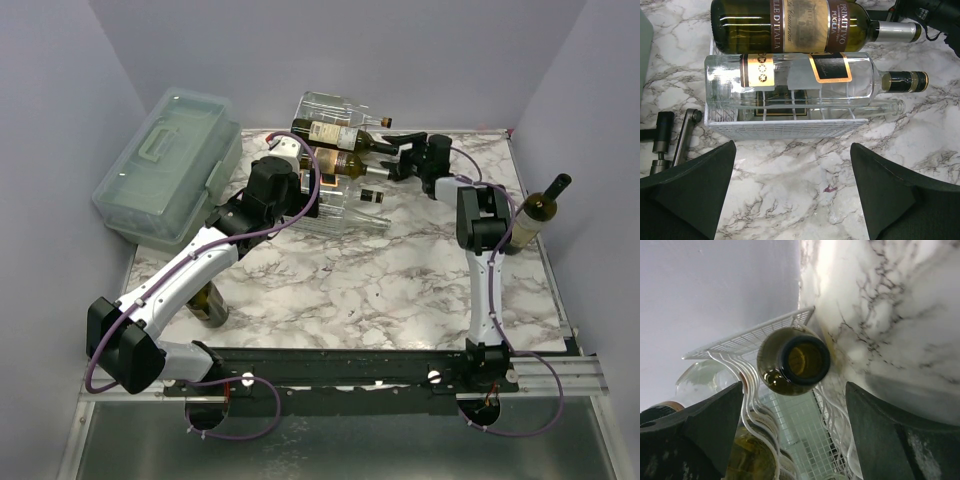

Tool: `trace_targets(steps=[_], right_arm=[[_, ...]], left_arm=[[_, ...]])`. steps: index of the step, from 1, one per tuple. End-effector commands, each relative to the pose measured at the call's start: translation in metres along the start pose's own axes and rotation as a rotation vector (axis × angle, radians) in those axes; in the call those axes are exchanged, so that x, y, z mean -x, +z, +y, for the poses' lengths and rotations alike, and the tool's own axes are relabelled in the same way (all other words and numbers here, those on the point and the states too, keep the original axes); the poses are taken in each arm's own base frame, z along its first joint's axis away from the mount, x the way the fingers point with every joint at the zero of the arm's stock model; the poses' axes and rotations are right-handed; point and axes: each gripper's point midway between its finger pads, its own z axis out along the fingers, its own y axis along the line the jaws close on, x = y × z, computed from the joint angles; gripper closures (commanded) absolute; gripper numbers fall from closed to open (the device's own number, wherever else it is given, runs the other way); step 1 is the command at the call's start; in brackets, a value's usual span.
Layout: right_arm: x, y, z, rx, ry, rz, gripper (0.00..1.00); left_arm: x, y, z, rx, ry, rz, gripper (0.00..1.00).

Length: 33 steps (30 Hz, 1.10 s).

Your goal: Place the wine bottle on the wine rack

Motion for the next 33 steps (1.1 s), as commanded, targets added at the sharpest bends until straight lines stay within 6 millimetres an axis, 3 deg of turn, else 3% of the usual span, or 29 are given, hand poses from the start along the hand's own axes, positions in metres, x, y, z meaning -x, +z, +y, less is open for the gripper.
trace_targets(steps=[1, 9, 13, 22, 26, 33], right_arm=[[0.013, -0.015, -0.038, -0.141, 0.046, -0.074, 0.14], [0.026, -0.043, -0.039, -0.173, -0.019, -0.112, 0.13], [0.022, -0.055, -0.047, -0.233, -0.117, -0.107, 0.13], [0.009, -0.101, -0.054, -0.319, -0.344, -0.101, 0.15], [-0.001, -0.133, -0.044, -0.361, -0.498, -0.085, 0.15], [-0.036, -0.193, -0.006, -0.333, -0.763, 0.011, 0.14]], left_arm=[[0.007, -0.003, -0.005, -0.018, -0.01, -0.005, 0.01], [0.006, -0.002, -0.006, -0.02, -0.011, -0.003, 0.02], [0.007, -0.003, -0.006, -0.02, -0.01, -0.004, 0.01], [0.009, -0.006, -0.006, -0.024, -0.015, -0.012, 0.01], [0.011, -0.007, -0.009, -0.039, -0.025, -0.014, 0.01], [0.016, -0.014, -0.01, -0.048, -0.031, -0.032, 0.01]])
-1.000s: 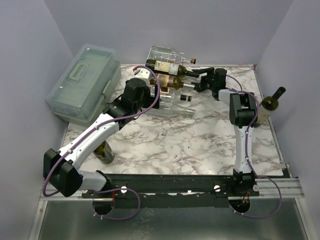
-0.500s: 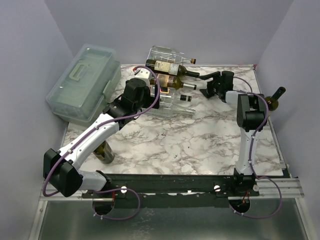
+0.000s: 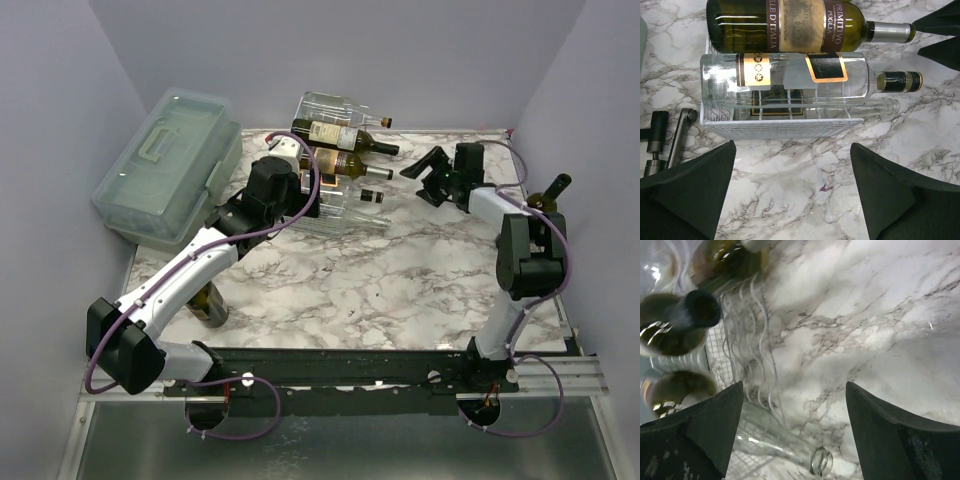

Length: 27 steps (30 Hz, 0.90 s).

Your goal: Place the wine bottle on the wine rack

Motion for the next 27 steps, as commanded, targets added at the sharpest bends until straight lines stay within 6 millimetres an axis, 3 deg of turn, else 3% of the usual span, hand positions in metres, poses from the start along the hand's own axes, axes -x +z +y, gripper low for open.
trace_targets(steps=[1, 8, 16, 21, 27], right_arm=[[-0.002, -0.054, 0.017, -0.007, -0.266, 0.004, 0.14], [0.046, -0.153, 0.071, -0.061, -0.473, -0.215, 0.13], [0.109, -0.244, 0.101, -0.226, -0.551, -0.531, 0.13], [0.133, -0.277, 0.101, -0.327, -0.521, -0.654, 0.11], [0.161, -0.314, 0.077, -0.481, -0.429, -0.78, 0.1]], left_arm=[[0.017, -0.014, -0.007, -0.035, -0.016, -0.036, 0.01], [0.021, -0.018, -0.006, -0.033, -0.014, -0.05, 0.01], [0.024, -0.021, -0.007, -0.042, -0.017, -0.057, 0.01], [0.024, -0.022, -0.007, -0.042, -0.017, -0.059, 0.01], [0.025, -0.023, -0.008, -0.045, -0.017, -0.062, 0.01]])
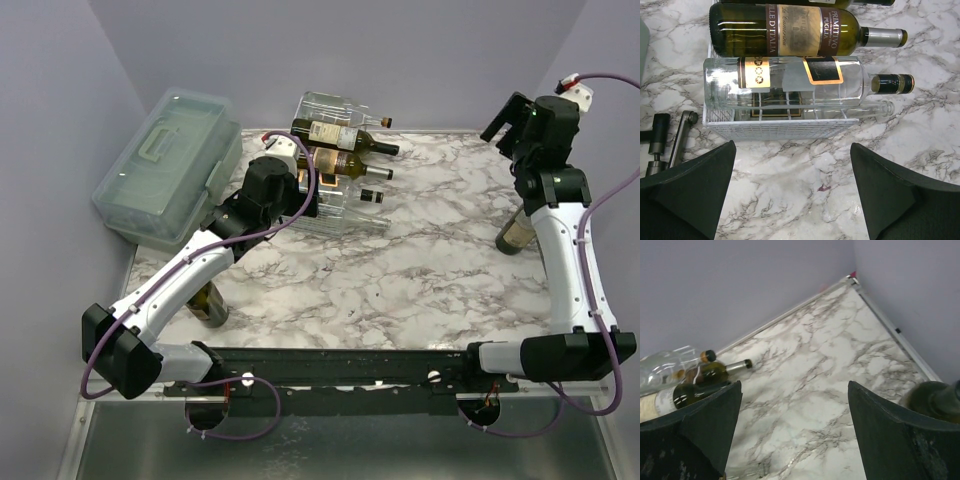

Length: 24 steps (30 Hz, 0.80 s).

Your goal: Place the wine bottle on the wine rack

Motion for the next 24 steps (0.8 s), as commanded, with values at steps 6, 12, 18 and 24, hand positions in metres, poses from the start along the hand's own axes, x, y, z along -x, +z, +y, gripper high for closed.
trace_targets(steps=[6, 12, 18, 24], right_arm=[[0.042, -0.013, -0.104, -0.313, 0.091, -0.079, 0.11], [0.036, -0.017, -0.153, -0.516, 0.114, -0.053, 0.11], [0.009, -0.011, -0.176, -0.598, 0.101, 0.004, 0.1], [-0.029, 0.006, -0.179, -0.567, 0.068, 0.115, 0.09]], left_arm=[[0.015, -0.011, -0.011, -0.048, -0.016, -0.026, 0.01], [0.015, -0.012, -0.014, -0.06, -0.019, -0.022, 0.01], [0.013, -0.01, -0.016, -0.066, -0.027, -0.012, 0.01], [0.009, -0.007, -0.02, -0.085, -0.033, 0.009, 0.01]])
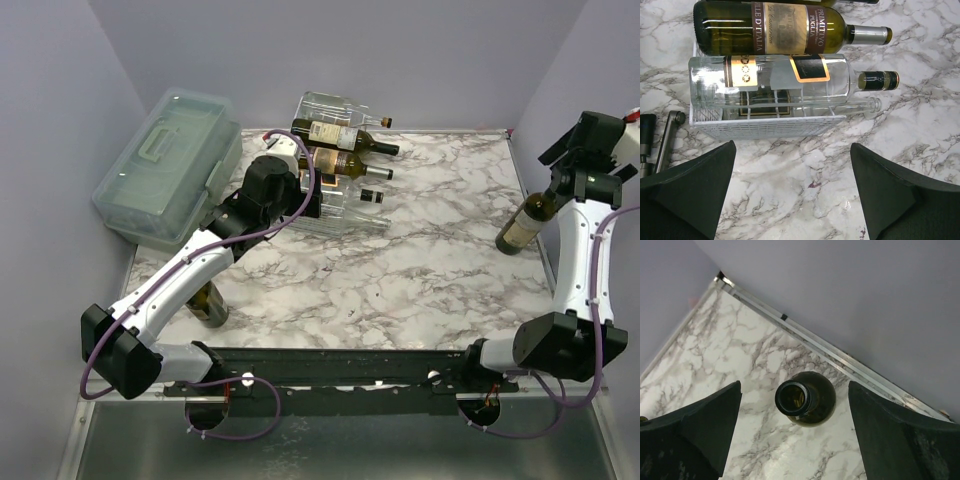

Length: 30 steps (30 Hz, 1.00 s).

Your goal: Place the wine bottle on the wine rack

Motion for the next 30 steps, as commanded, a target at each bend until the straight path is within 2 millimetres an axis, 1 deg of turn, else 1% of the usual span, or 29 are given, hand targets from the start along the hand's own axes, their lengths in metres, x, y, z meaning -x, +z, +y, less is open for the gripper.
trace_targets(steps=[1, 4, 11, 15, 17, 21, 26, 29, 30], right_arm=[[-0.033, 0.016, -0.005, -0.019, -0.054, 0.09, 0.09], [-0.044, 0.021, -0.007, -0.029, -0.075, 0.116, 0.09], [-0.046, 0.031, -0.015, -0.092, -0.089, 0.107, 0.13], [-0.047, 0.036, -0.012, -0.095, -0.102, 0.12, 0.24], [-0.048, 0.037, -0.009, -0.082, -0.102, 0.128, 0.27], [-0.048, 0.04, -0.01, -0.1, -0.123, 0.137, 0.27], [-0.056, 0.046, -0.008, -0.089, -0.135, 0.157, 0.28], [-0.061, 0.048, -0.006, -0.086, -0.134, 0.173, 0.4], [-0.064, 0.048, -0.006, -0.081, -0.132, 0.179, 0.4]], left_arm=[[0.007, -0.004, -0.011, -0.043, -0.014, 0.001, 0.01], [0.006, -0.003, -0.009, -0.031, -0.012, 0.003, 0.01], [0.006, -0.003, -0.012, -0.044, -0.017, 0.007, 0.01], [0.005, -0.002, -0.011, -0.038, -0.015, 0.008, 0.01], [0.005, -0.002, -0.01, -0.034, -0.014, 0.007, 0.01], [0.004, -0.001, -0.011, -0.039, -0.013, 0.011, 0.01], [0.004, -0.002, -0.011, -0.039, -0.012, 0.011, 0.01], [0.002, 0.001, -0.01, -0.032, -0.007, 0.019, 0.01], [0.002, 0.002, -0.01, -0.031, -0.004, 0.02, 0.01]])
